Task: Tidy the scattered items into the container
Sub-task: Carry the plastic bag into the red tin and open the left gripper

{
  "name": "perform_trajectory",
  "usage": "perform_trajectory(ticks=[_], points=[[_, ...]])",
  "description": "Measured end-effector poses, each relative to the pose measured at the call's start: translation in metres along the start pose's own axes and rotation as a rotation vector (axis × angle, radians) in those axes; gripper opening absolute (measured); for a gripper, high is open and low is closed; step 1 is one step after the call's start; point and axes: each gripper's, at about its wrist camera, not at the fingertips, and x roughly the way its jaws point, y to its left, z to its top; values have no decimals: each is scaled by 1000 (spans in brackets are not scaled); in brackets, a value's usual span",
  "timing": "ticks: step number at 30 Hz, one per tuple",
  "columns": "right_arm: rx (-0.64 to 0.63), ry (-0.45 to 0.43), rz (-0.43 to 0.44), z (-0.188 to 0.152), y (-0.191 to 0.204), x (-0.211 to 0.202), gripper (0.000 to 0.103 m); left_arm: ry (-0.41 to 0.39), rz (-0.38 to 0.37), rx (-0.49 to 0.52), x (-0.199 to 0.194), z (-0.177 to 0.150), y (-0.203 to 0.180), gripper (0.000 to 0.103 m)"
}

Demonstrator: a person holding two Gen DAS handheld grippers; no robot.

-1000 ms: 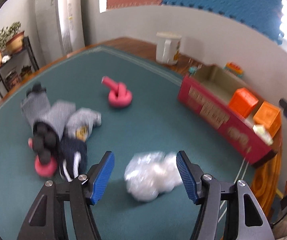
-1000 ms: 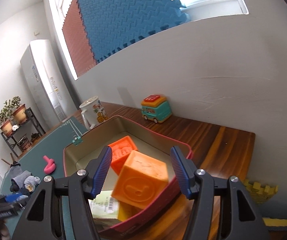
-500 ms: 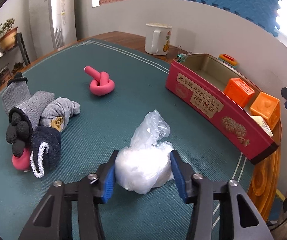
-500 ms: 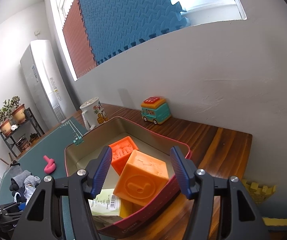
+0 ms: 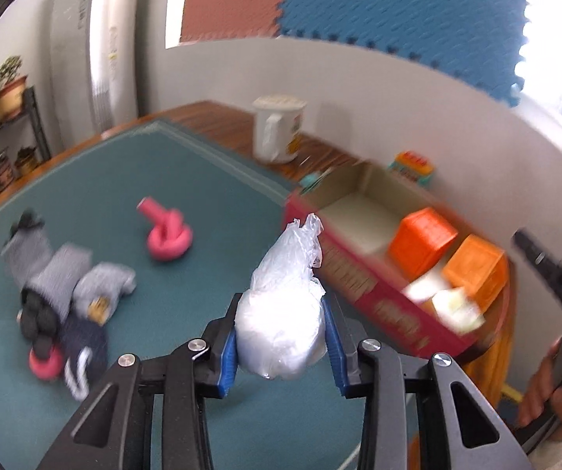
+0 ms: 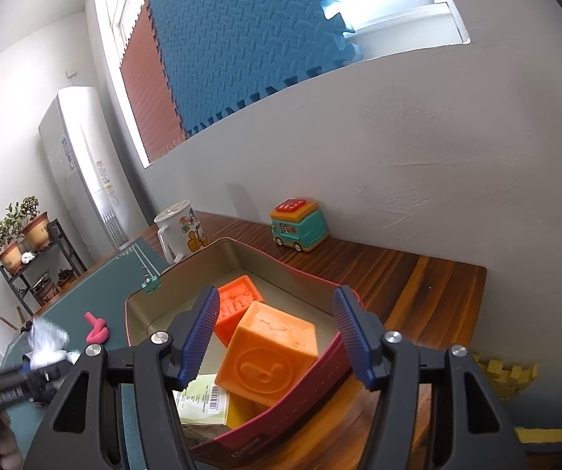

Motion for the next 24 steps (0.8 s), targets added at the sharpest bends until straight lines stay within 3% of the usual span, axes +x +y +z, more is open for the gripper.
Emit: perform_trajectory(ticks=[5,11,17,20,24], points=[[7,-2,-10,2,-7,-1,65,-49,-63,63,5,25,-38,39],[7,3,-19,3,-12,0,65,-55,-116,71,29,41,-61,40],[14,15,-22,2,-15,3,65,-32,-145,60,42,43,-67,44],[10,22,-12,0,-11,5,65,-36,-128,50,39,42,-64,57],[-7,26,6,-2,-1,5,65,-49,-127,15,33,41,-52,58]])
